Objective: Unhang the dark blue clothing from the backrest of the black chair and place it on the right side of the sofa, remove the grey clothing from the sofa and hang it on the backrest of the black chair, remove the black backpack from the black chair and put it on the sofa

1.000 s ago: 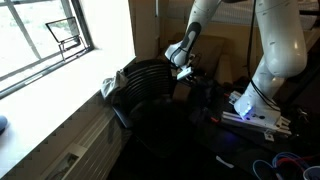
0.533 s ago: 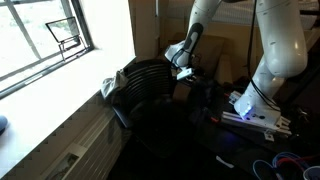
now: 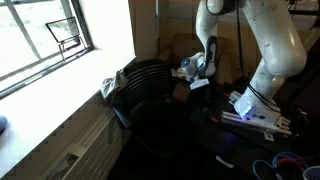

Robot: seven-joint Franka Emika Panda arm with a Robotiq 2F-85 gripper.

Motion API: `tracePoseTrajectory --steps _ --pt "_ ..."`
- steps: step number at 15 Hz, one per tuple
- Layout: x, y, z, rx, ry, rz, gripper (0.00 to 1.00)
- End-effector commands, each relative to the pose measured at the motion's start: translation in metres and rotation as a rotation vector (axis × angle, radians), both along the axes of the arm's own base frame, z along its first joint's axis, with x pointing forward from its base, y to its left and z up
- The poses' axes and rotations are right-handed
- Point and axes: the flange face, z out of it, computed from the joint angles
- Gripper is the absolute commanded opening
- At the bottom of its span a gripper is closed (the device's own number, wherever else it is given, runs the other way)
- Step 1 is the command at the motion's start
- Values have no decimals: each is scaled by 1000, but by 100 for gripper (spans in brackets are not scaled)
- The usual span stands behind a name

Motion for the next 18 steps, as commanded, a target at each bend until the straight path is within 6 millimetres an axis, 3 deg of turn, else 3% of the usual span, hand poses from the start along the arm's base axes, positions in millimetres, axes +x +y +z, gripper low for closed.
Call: tracePoseTrajectory --steps 1,2,4,13,14,18 --pt "-5 -3 -5 10 5 8 95" --pt "-4 -4 -6 7 15 11 74" --pt "-7 -4 -6 -33 92 -67 69" --pt "23 -13 31 -349 234 -491 6" --pt "28 -16 37 -369 232 -541 1" --pt "46 -31 63 -429 212 -745 2"
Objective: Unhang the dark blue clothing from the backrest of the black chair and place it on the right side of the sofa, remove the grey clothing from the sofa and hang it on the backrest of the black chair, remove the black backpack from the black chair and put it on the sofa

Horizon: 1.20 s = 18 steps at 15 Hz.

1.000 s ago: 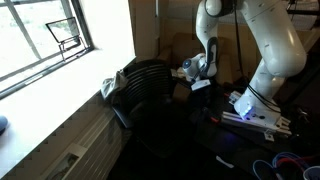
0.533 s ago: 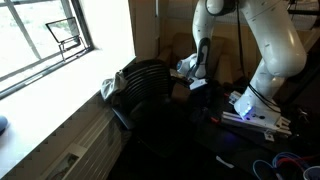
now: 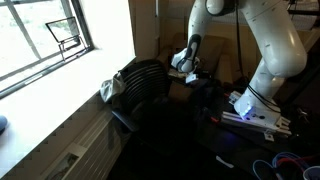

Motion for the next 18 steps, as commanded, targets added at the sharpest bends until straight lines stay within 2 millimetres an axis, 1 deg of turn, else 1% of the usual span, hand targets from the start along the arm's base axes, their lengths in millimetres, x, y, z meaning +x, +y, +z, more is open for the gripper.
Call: tracePoseTrajectory --steps 1,2,4,10,11,12,13,14,15,16,17,18 --pt "13 -22 35 -82 -25 -176 2" --pt "15 -30 42 -98 -41 -226 2" --pt "14 -54 65 -128 -81 -319 2" --pt "-2 -140 148 -238 -190 -577 2" --pt "-4 -152 159 -256 -194 -625 2" --pt "-7 -155 168 -278 -192 -672 2" --pt "-5 -147 168 -307 -173 -716 2" --pt "-5 -154 154 -272 -196 -637 7" --pt "-7 -155 160 -286 -194 -673 7" --pt "-6 -154 162 -293 -194 -687 7" --pt "-5 -151 161 -297 -193 -689 2" --pt "-1 -157 158 -351 -216 -794 2"
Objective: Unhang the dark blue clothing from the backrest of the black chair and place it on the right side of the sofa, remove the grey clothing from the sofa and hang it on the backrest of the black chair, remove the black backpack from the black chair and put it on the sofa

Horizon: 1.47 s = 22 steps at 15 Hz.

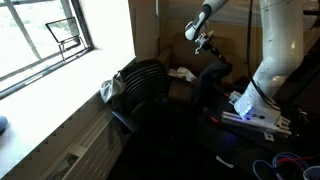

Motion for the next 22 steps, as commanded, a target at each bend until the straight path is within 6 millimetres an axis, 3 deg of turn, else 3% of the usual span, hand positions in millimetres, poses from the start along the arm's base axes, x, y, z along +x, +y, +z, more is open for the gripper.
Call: tracePoseTrajectory --steps 1,2,4,9,10,11,13,14,16,17,19,22 --pt "5 -26 0 -63 -49 -162 2" --pt "5 -42 3 -81 -73 -202 2" --pt "-1 -82 28 -114 -129 -272 2" --pt "-9 -166 112 -192 -307 -466 2" --pt "-6 -178 120 -203 -338 -515 2" --pt "1 -183 122 -222 -374 -559 2" --pt "19 -168 99 -285 -393 -672 2" --pt "2 -177 115 -246 -399 -595 7" --pt "14 -167 102 -271 -392 -643 7" --pt "19 -164 96 -278 -381 -646 2" --pt "20 -191 106 -295 -438 -785 2" --pt "3 -239 141 -304 -530 -896 2"
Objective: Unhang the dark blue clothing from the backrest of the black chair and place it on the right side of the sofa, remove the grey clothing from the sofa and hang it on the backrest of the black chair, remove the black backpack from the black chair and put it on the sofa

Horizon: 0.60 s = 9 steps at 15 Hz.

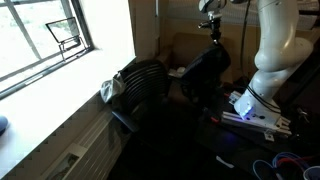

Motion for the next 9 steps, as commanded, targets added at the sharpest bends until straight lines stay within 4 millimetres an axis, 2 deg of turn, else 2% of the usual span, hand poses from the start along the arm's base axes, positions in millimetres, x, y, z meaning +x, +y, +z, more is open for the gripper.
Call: tracePoseTrajectory --steps 1,4,5,6,7,8,9 --pt "-24 -66 48 -33 -134 -142 2" --pt "-53 -119 81 -86 -273 -254 2" --pt "-57 -131 84 -105 -321 -291 2" --pt "-55 -141 79 -114 -362 -338 2" --pt "-52 -146 74 -123 -389 -398 2" --pt "-64 -131 79 -103 -338 -325 2" --pt "-67 -136 75 -104 -343 -342 7"
